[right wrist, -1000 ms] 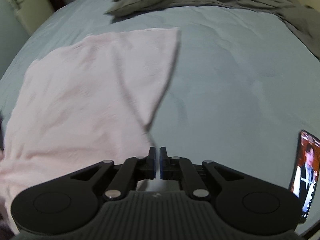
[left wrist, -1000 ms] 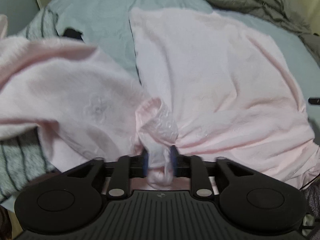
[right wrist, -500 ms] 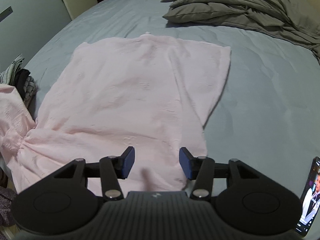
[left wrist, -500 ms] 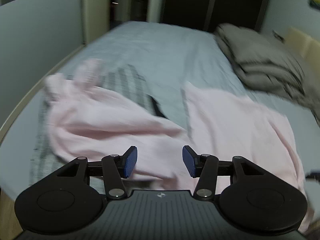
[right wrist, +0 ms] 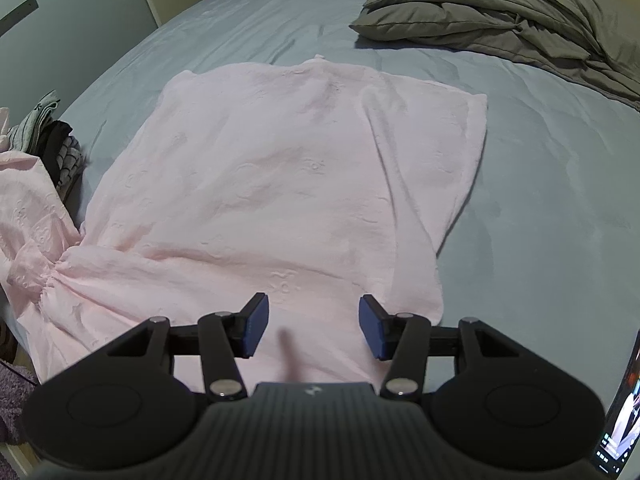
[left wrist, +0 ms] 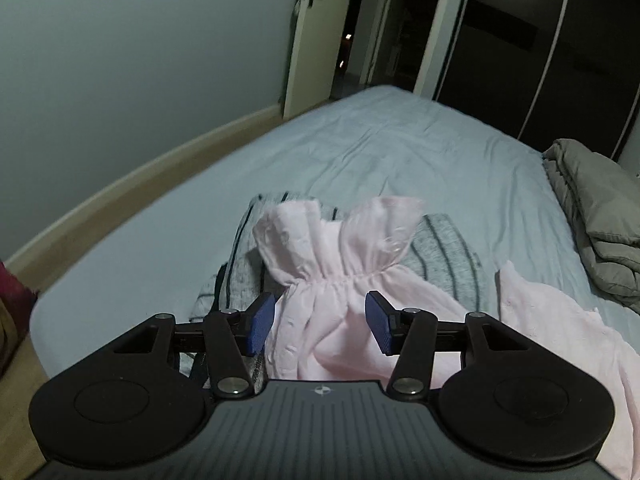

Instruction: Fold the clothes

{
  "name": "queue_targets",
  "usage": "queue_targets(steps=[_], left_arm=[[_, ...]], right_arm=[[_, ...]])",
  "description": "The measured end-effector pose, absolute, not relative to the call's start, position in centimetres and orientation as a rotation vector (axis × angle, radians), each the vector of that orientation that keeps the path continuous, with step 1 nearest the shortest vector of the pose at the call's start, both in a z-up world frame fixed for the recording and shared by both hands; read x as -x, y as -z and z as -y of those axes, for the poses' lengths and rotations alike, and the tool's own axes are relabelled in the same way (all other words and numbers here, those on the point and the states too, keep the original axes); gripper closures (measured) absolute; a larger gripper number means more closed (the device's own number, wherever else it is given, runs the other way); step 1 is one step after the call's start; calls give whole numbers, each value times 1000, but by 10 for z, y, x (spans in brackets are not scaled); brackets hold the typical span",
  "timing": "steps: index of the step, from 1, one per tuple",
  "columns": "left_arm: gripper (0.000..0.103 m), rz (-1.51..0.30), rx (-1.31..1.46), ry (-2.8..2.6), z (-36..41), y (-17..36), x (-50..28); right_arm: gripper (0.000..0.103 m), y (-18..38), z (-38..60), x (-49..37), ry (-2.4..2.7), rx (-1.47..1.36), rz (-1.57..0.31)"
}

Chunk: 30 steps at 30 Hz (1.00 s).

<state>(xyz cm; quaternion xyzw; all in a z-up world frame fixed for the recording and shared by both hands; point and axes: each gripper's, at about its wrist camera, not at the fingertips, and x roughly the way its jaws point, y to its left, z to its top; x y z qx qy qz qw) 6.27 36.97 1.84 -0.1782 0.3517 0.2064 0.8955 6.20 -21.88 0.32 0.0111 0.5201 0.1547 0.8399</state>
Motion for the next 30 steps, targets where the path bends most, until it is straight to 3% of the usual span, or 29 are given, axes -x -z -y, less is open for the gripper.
queue_targets(steps=[5,18,23,30], left_arm=[[98,-739,434,-441,-376,-13,-67],[102,-415,522,-7,-284,-113,-7],[102,-457,478,184,-221,-129,-6],[102,-594,352,356,-114,-103,-22]], right_arm=[[48,-4,214,-62,-344,-3,-1095],[48,-11,223,-59,-330,-20,-1071],[48,-13,233,-57,-308,-31,-1063],[48,-16,256,-57,-248,-70,-1051]])
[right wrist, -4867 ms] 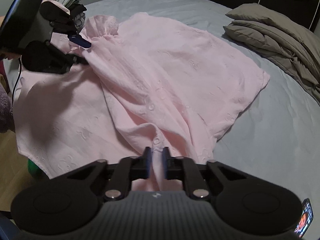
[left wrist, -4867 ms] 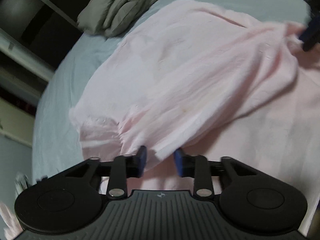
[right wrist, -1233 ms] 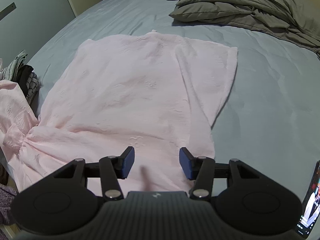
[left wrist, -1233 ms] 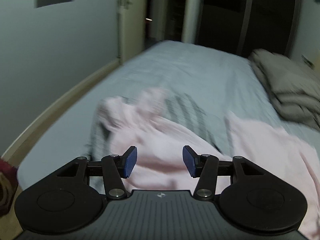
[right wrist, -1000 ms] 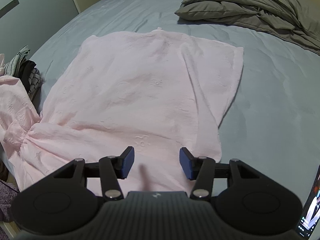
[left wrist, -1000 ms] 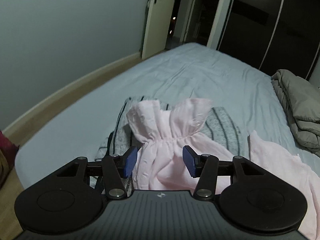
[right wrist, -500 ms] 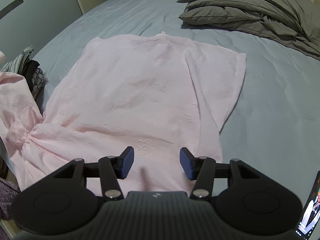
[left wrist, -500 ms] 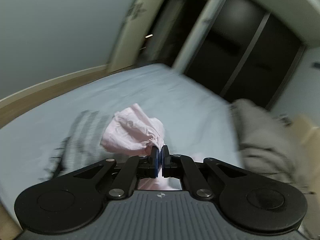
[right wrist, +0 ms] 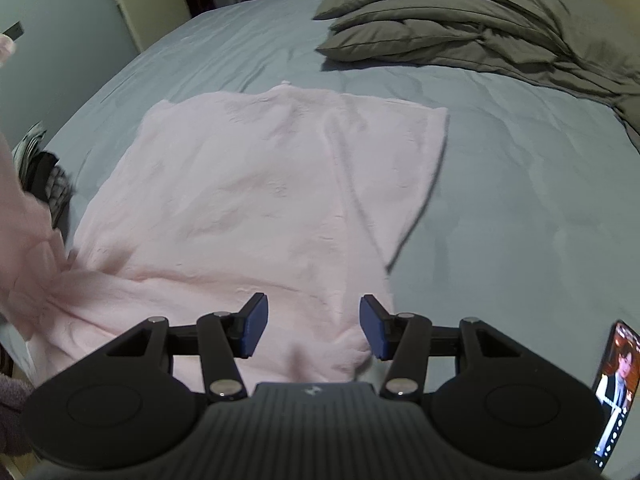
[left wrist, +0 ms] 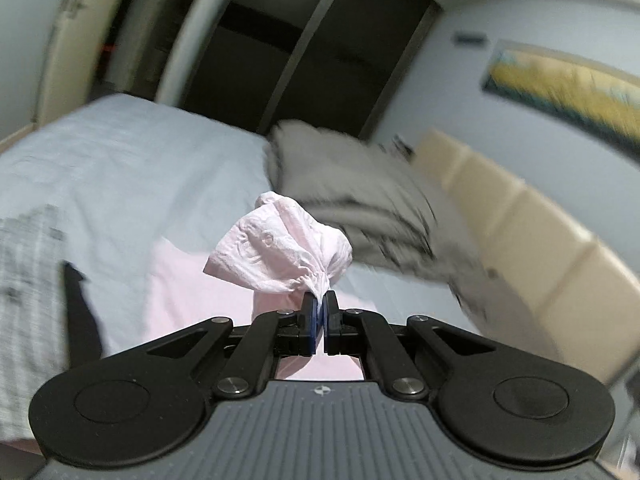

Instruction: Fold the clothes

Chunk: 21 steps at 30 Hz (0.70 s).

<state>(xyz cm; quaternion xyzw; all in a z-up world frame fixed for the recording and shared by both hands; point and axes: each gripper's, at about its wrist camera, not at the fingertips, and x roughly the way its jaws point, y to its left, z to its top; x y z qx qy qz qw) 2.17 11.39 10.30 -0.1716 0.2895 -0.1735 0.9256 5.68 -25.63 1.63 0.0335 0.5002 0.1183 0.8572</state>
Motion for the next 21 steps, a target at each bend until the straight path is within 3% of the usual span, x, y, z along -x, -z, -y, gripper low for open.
queue_targets(steps=[8,21], left_arm=[[102,-753,211,410,-15,-42,-38],[101,-982,-91,573,76,56,21]], right_arm=[[47,-14,265,-52,-257,-73,-1064],[45,4,279,-44,-234,-109,-1129]])
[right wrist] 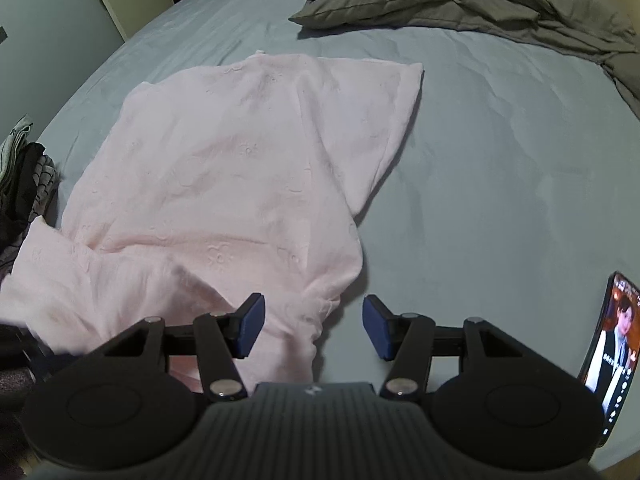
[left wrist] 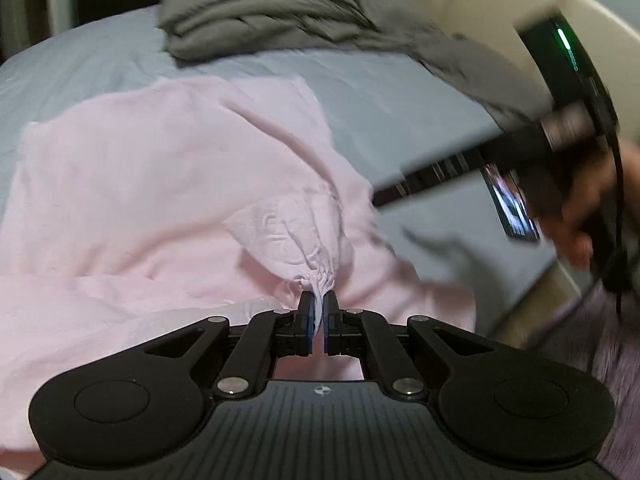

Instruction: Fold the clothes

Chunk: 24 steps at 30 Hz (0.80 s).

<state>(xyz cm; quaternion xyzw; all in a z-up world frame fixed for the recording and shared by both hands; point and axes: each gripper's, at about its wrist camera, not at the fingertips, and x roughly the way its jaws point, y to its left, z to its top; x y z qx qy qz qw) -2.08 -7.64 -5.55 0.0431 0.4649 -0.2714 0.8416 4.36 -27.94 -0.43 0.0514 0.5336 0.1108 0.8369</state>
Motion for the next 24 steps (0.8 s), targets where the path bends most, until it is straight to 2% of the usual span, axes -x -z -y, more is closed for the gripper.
queue_targets(steps=[3,7,9,11,17,20,24], left_arm=[[96,-1017,-100,661,82,60,30],[77,-1004,-151,798,90,59,52],[72,-975,-167,838,90,56,61],[61,-958,-175,856,87,54,69],[59,-930,-176,835,68,49,76],[59,-944,-140,784,54,51,71],[59,-970,-104,724,37,54,66]], right_arm=[[45,3,279,-42,-233,-111,-1119],[44,1,279,-42,-230,-129,-1107],[43,0,280,-42,-231,-148,-1107],[43,0,280,-42,-236,-172,-1111],[42,4,279,-37,-301,-303,-1155],[37,10,274,-35,-335,-343,-1194],[37,21,260,-31,-363,-352,-1226]])
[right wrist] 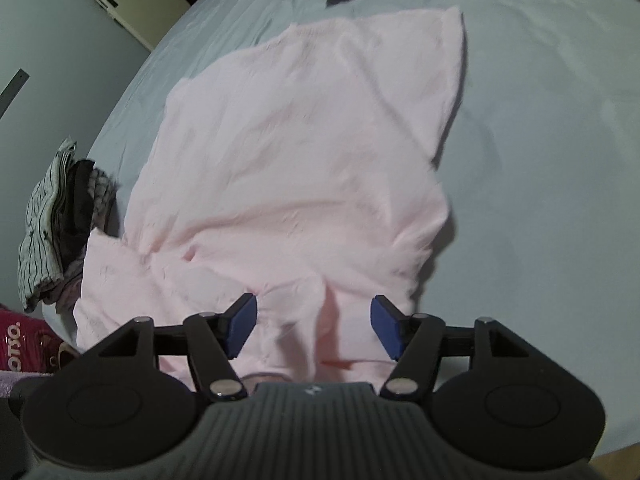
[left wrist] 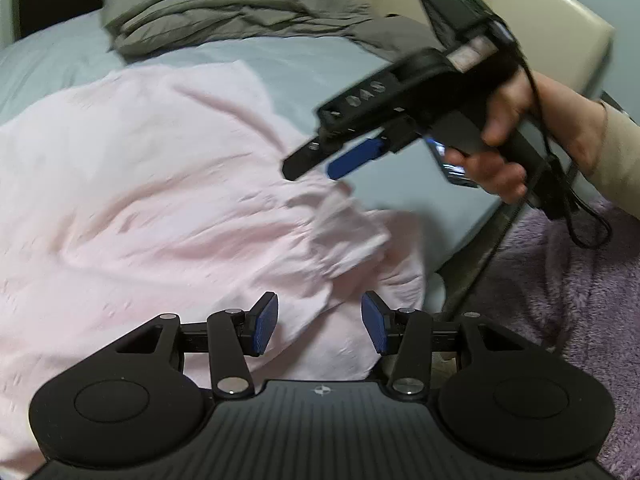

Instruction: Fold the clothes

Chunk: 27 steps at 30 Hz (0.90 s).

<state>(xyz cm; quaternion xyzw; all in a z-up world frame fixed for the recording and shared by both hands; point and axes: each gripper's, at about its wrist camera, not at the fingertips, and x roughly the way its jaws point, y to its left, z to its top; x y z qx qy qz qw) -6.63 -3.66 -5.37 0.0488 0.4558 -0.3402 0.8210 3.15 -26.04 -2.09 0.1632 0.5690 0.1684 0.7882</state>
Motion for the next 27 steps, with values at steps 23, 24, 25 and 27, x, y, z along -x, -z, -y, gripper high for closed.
queue_targets(steps=[23,24,25,27], left_arm=[[59,-952,134,93,-143,31,2],[59,-960,128,94,-144,33,2],[59,-968,120,97,-145,34,2],[59,-979,113,111,-146,35,3]], right_arm=[[93,-5,269,-35,-226,-210,-1092],[90,-1,269,-36,-209,-197,-1105],[86,1,271,-36,-195,-191,-1110],[53,1,277,-34,-170,-200,-1101]])
